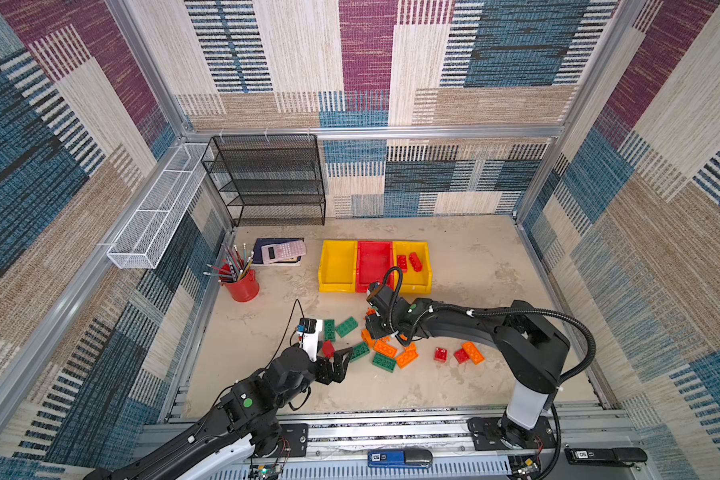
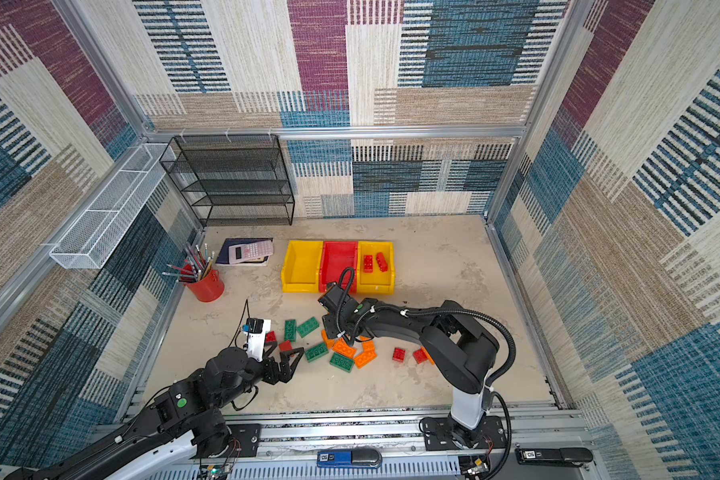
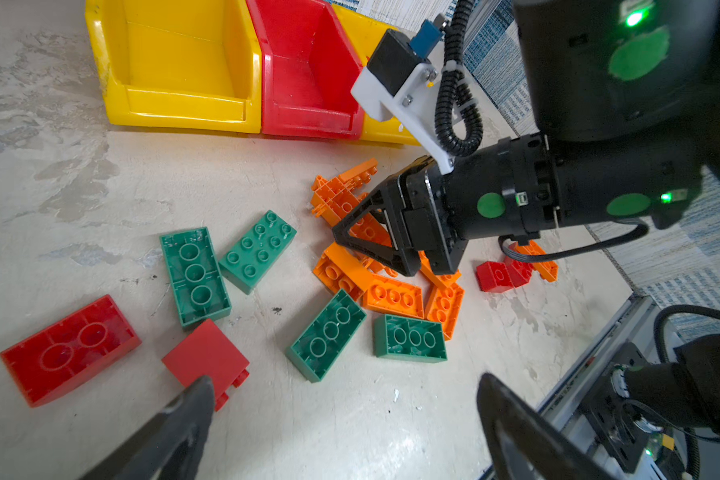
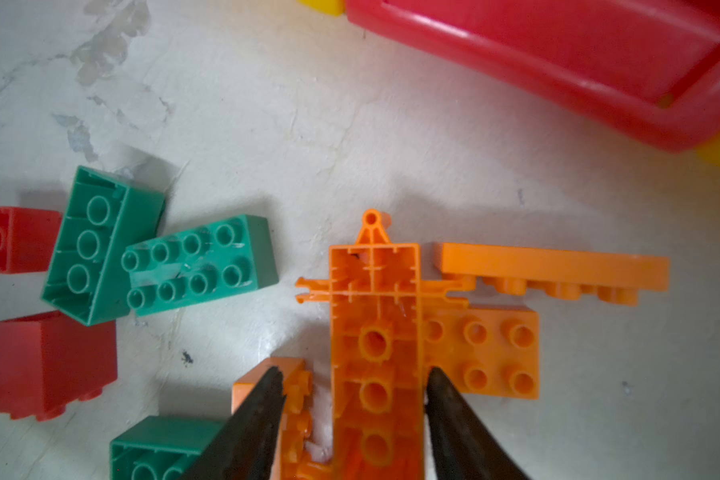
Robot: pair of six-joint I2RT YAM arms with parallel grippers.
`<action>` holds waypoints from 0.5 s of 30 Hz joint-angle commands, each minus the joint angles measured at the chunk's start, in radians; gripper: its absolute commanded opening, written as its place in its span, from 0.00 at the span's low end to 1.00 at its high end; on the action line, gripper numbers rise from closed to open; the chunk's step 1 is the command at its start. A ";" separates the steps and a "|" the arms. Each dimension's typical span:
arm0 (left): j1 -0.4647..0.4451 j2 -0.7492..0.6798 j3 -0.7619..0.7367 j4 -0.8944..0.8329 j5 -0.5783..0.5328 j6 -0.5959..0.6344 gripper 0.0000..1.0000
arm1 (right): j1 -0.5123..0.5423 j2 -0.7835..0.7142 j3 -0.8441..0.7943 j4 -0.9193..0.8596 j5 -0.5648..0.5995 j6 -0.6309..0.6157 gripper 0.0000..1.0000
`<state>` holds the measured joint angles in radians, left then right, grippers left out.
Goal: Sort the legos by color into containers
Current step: 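Move the right gripper to the orange pile and grasp the long orange brick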
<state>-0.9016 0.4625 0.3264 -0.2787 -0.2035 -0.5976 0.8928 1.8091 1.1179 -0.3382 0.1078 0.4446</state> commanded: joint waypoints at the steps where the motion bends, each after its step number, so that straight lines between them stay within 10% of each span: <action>1: 0.000 -0.002 -0.006 0.017 -0.006 -0.001 0.99 | 0.001 0.010 0.008 -0.055 0.047 0.005 0.46; 15: -0.001 -0.009 -0.004 0.013 -0.012 0.017 0.99 | 0.001 0.038 0.055 -0.114 0.103 0.023 0.33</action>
<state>-0.9016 0.4561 0.3225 -0.2787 -0.2062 -0.5972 0.8928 1.8439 1.1610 -0.4301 0.1806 0.4496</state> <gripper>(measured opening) 0.989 0.342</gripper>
